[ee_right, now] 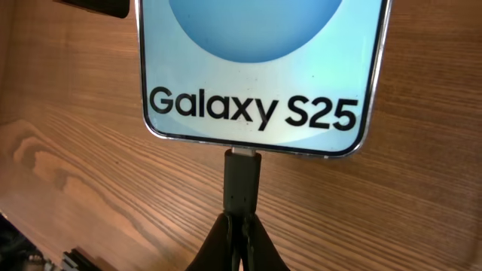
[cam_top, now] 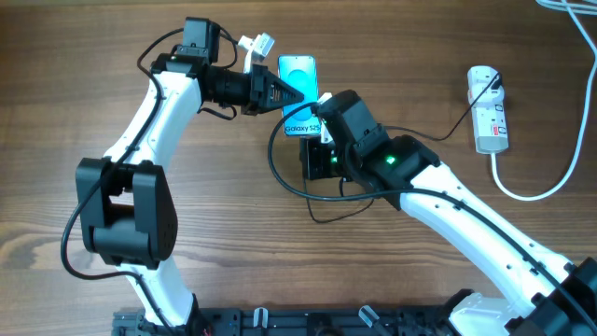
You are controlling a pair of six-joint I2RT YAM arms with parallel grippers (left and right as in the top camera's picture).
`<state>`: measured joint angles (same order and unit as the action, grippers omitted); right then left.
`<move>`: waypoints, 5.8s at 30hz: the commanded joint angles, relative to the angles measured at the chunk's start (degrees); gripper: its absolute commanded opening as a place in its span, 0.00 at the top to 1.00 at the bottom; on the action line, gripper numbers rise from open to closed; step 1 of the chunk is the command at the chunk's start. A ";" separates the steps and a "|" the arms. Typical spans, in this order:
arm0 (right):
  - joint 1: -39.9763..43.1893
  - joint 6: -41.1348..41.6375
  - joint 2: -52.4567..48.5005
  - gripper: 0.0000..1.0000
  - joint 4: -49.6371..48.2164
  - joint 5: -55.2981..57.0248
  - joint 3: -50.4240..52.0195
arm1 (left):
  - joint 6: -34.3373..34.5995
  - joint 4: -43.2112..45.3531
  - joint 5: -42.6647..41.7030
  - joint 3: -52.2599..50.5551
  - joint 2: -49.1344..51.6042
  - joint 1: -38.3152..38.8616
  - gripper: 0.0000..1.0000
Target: Plug charger to phone and switch on socket
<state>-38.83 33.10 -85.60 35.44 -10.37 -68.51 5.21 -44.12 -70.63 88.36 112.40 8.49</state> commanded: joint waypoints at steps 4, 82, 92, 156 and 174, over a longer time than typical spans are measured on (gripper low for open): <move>0.24 -1.64 -0.33 0.96 -4.31 6.73 -1.36 | -0.28 -0.52 -2.86 0.90 -2.25 0.42 0.96; 0.28 2.91 -0.33 0.01 8.37 3.87 0.02 | 4.26 -2.60 35.82 -4.90 9.66 8.66 0.77; 0.28 2.89 -0.33 0.00 9.27 3.87 0.02 | 4.26 -3.30 37.81 -4.90 9.66 8.66 0.57; 60.81 -6.38 -31.30 0.00 14.51 19.08 -24.76 | 17.75 -8.04 84.19 -4.68 -29.83 8.61 0.00; 63.93 -17.20 -38.07 0.00 10.54 10.21 -24.74 | 17.75 -8.04 84.19 -4.68 -29.83 8.61 0.00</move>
<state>24.91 17.52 -122.45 46.83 1.50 -92.77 22.02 -52.31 12.60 83.83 82.19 17.21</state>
